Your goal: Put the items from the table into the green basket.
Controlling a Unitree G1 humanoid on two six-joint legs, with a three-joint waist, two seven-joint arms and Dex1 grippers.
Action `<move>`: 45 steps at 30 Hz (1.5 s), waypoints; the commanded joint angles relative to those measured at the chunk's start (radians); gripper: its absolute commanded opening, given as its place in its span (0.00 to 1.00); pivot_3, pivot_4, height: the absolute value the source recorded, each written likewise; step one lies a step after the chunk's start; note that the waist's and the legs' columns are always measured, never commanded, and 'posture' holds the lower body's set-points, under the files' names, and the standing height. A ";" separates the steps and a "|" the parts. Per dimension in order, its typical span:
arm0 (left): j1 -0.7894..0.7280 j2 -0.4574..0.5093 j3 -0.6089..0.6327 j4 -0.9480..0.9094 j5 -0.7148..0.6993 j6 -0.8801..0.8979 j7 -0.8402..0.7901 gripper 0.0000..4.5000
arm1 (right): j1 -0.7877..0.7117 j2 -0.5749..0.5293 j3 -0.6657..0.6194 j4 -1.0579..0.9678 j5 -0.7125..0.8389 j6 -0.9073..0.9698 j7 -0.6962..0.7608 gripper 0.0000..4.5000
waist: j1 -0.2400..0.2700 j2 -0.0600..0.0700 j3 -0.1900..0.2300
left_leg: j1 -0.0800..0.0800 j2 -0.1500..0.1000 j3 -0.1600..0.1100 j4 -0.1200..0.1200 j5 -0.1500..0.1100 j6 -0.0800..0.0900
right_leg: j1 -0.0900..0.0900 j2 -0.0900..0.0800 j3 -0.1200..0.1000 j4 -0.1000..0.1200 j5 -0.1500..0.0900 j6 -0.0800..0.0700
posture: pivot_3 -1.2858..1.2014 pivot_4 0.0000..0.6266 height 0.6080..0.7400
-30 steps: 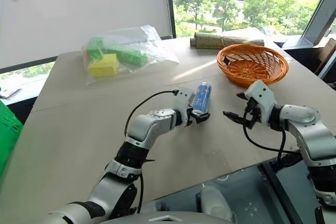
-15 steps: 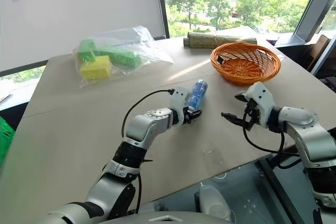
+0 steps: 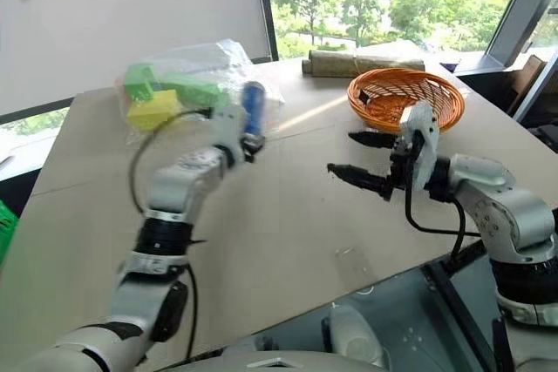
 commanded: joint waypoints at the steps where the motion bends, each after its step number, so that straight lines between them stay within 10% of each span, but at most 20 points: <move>1: -0.013 0.196 0.144 -0.083 0.034 -0.011 -0.022 0.51 | -0.098 0.049 0.006 0.027 0.074 0.007 0.036 1.00 | 0.010 0.000 0.000 | -0.001 0.000 0.000 -0.001 0.000 0.000 | -0.002 0.000 0.001 0.000 0.001 -0.001 | 0.49 0.00 1.00; 9: 0.200 0.474 0.476 -0.178 0.061 0.086 -0.038 0.51 | -0.238 0.119 0.103 0.138 0.046 -0.027 0.156 1.00 | 0.114 -0.002 0.000 | -0.004 0.000 0.004 -0.005 0.000 0.000 | -0.006 -0.012 0.001 -0.001 0.002 -0.004 | 0.54 0.00 1.00; 21: 0.500 0.449 0.739 -0.240 0.056 0.101 -0.083 0.51 | -0.331 0.178 0.185 0.267 -0.119 -0.184 0.223 1.00 | 0.251 -0.013 -0.007 | -0.004 -0.001 0.000 -0.004 -0.002 -0.007 | -0.005 -0.022 -0.011 -0.001 0.002 -0.007 | 0.56 0.00 1.00; 26: 0.514 0.434 0.762 -0.200 0.070 0.101 -0.052 0.99 | -0.330 0.188 0.180 0.262 -0.130 -0.188 0.220 1.00 | 0.245 -0.013 -0.008 | -0.005 -0.002 0.000 -0.006 -0.002 -0.007 | -0.005 -0.026 -0.012 -0.001 0.003 -0.007 | 0.55 0.00 1.00; 35: 0.447 0.375 0.662 -0.241 -0.020 -0.119 -0.118 0.99 | -0.291 0.157 0.171 0.267 -0.171 -0.205 0.213 1.00 | 0.237 -0.013 -0.008 | -0.005 -0.002 0.000 -0.011 -0.002 -0.008 | -0.008 -0.027 -0.013 -0.001 0.001 -0.009 | 0.54 0.00 1.00; 45: 0.739 -0.004 0.269 -0.558 -0.271 -0.281 -0.356 0.99 | -0.071 0.143 0.126 0.527 -0.377 -0.453 0.083 1.00 | 0.217 -0.006 -0.012 | -0.006 -0.003 0.011 -0.011 0.002 -0.004 | -0.007 -0.035 -0.018 -0.002 0.001 -0.008 | 0.53 0.00 1.00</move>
